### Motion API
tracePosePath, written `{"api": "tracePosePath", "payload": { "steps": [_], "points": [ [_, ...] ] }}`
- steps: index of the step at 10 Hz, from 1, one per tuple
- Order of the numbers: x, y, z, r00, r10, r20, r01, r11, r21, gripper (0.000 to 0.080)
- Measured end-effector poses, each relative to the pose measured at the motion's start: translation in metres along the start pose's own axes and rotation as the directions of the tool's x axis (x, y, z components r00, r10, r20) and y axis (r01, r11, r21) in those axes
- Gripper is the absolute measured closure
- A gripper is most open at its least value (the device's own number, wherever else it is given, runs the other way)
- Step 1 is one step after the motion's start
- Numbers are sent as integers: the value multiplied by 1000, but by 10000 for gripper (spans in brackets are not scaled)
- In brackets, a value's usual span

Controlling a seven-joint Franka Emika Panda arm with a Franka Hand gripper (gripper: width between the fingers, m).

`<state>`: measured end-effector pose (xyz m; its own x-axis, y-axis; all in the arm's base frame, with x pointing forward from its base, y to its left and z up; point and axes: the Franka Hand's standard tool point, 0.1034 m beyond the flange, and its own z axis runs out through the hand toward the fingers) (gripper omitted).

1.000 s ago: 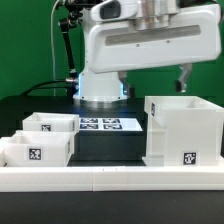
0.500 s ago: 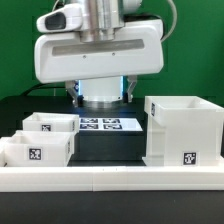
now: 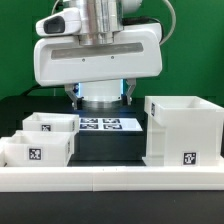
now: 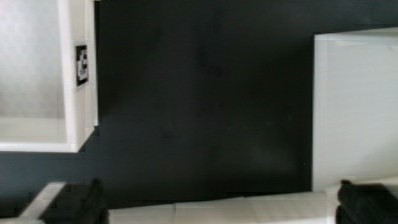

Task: Assemble drawer

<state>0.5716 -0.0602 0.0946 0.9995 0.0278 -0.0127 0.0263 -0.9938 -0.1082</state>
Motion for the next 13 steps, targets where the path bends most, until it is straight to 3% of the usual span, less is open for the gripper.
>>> {"api": "tracePosePath", "payload": {
  "steps": [3, 9, 13],
  "points": [
    [-13, 25, 25, 1000, 5, -6, -5, 1000, -18, 150],
    [-19, 41, 60, 1000, 11, -24, -13, 999, -50, 150],
    [-37, 49, 80, 1000, 15, -11, -16, 998, -60, 150]
  ]
}}
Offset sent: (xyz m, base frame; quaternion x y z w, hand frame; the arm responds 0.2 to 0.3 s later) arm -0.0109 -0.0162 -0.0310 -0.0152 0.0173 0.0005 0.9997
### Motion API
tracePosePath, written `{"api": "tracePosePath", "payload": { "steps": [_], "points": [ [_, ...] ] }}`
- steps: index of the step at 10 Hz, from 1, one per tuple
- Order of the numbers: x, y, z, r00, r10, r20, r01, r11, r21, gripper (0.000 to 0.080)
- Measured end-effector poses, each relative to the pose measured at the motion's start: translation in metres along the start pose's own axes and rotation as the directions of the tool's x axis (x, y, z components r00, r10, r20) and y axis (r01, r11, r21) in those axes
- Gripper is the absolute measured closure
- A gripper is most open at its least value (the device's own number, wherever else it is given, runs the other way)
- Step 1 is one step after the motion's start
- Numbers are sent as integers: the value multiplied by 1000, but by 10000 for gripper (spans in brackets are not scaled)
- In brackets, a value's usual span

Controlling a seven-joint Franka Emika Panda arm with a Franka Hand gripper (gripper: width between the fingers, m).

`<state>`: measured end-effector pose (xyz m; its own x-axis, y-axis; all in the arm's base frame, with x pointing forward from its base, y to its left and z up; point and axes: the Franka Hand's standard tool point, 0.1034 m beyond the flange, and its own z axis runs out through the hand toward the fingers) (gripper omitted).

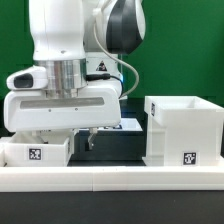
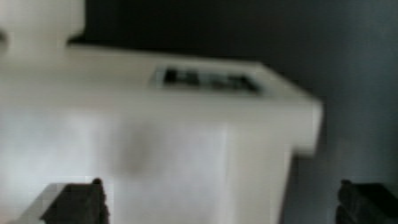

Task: Assemble drawer

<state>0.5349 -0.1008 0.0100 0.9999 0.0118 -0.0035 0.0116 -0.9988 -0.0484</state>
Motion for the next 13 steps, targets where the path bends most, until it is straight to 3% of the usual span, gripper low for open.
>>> {"api": "tracePosePath", "payload": {
  "steps": [3, 6, 8, 9, 10, 11, 12, 13],
  "points": [
    [-11, -1, 6, 1000, 2, 15, -2, 1000, 1, 150],
    [-10, -3, 6, 1000, -1, 15, 1, 1000, 1, 180],
    [-10, -4, 6, 1000, -3, 15, 3, 1000, 1, 541],
    [-10, -5, 6, 1000, -3, 15, 3, 1000, 1, 541],
    [-10, -5, 6, 1000, -4, 14, 4, 1000, 1, 677],
    [-9, -6, 6, 1000, -5, 12, 5, 1000, 1, 677],
    [-7, -9, 4, 1000, -11, 12, 11, 1000, 2, 758],
    [-4, -12, 1, 1000, -17, 8, 17, 1000, 3, 758]
  ]
}}
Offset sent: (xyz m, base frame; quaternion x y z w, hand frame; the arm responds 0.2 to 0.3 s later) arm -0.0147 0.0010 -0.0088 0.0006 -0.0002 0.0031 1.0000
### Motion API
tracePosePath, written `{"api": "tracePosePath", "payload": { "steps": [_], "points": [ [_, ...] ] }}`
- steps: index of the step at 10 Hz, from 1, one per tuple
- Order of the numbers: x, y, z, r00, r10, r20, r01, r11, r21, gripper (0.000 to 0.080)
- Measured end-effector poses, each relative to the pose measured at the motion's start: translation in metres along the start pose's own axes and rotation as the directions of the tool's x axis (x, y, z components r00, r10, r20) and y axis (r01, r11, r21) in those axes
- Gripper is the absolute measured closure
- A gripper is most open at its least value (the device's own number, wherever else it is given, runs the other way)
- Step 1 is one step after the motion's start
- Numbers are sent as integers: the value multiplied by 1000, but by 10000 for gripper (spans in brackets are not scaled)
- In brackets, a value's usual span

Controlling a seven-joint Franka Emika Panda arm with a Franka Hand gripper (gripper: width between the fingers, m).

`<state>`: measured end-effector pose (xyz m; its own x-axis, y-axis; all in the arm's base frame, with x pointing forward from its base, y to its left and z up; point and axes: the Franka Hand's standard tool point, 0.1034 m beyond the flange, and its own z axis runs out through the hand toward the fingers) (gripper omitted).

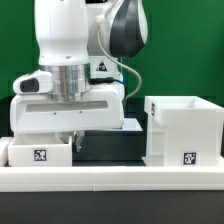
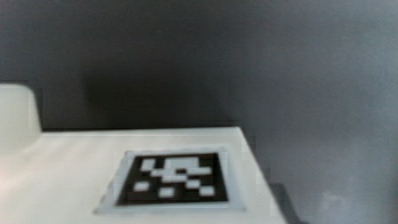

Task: Assemble drawer

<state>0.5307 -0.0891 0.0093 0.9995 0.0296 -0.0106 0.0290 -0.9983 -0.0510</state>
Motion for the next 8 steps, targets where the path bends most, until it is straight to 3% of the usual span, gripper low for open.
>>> {"api": "tracePosePath", "payload": {
  "steps": [3, 5, 8],
  "points": [
    [10, -6, -18, 1000, -15, -8, 16, 1000, 8, 758],
    [13, -15, -35, 990, -140, -2, 140, 990, 10, 758],
    [18, -23, -42, 964, -265, 13, 264, 964, 23, 758]
  ]
}}
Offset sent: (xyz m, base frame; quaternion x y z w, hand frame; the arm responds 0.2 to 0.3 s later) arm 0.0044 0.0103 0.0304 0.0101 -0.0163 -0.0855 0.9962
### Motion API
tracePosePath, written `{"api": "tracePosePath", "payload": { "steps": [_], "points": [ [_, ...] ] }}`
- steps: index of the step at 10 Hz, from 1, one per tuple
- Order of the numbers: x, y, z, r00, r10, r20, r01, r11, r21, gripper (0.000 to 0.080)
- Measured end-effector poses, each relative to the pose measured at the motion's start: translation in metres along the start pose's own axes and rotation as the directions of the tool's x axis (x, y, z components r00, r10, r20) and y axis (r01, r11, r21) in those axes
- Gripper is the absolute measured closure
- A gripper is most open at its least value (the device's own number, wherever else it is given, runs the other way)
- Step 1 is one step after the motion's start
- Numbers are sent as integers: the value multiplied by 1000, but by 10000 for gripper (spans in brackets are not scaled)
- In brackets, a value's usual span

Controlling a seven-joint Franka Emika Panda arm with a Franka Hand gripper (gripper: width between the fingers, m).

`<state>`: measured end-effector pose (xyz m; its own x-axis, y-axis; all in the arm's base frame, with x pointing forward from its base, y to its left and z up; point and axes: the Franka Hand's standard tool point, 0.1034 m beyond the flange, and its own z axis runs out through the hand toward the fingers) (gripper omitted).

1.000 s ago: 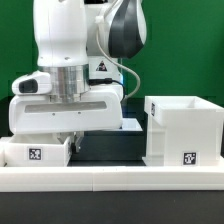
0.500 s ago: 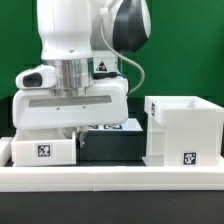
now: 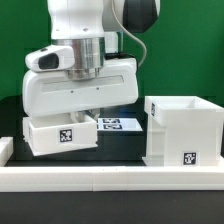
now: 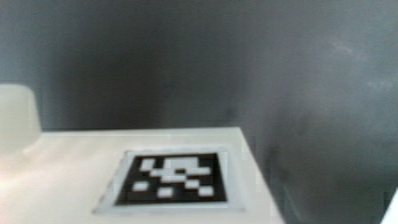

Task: Assemble drawer

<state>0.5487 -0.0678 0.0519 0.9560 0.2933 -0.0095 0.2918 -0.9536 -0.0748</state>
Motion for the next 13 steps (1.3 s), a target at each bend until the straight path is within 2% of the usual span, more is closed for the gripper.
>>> {"api": "tracePosePath", "payload": {
  "steps": [3, 4, 5, 8, 13],
  "points": [
    [-2, 0, 2, 998, -68, 5, 68, 998, 1, 758],
    [-2, 0, 2, 984, -176, 8, 176, 984, -3, 758],
    [0, -3, 2, 946, -323, 17, 323, 946, -12, 758],
    [-5, -5, 6, 807, -589, 38, 590, 807, -9, 758],
    [-8, 1, 8, 639, -767, 48, 768, 640, 2, 758]
  ]
}}
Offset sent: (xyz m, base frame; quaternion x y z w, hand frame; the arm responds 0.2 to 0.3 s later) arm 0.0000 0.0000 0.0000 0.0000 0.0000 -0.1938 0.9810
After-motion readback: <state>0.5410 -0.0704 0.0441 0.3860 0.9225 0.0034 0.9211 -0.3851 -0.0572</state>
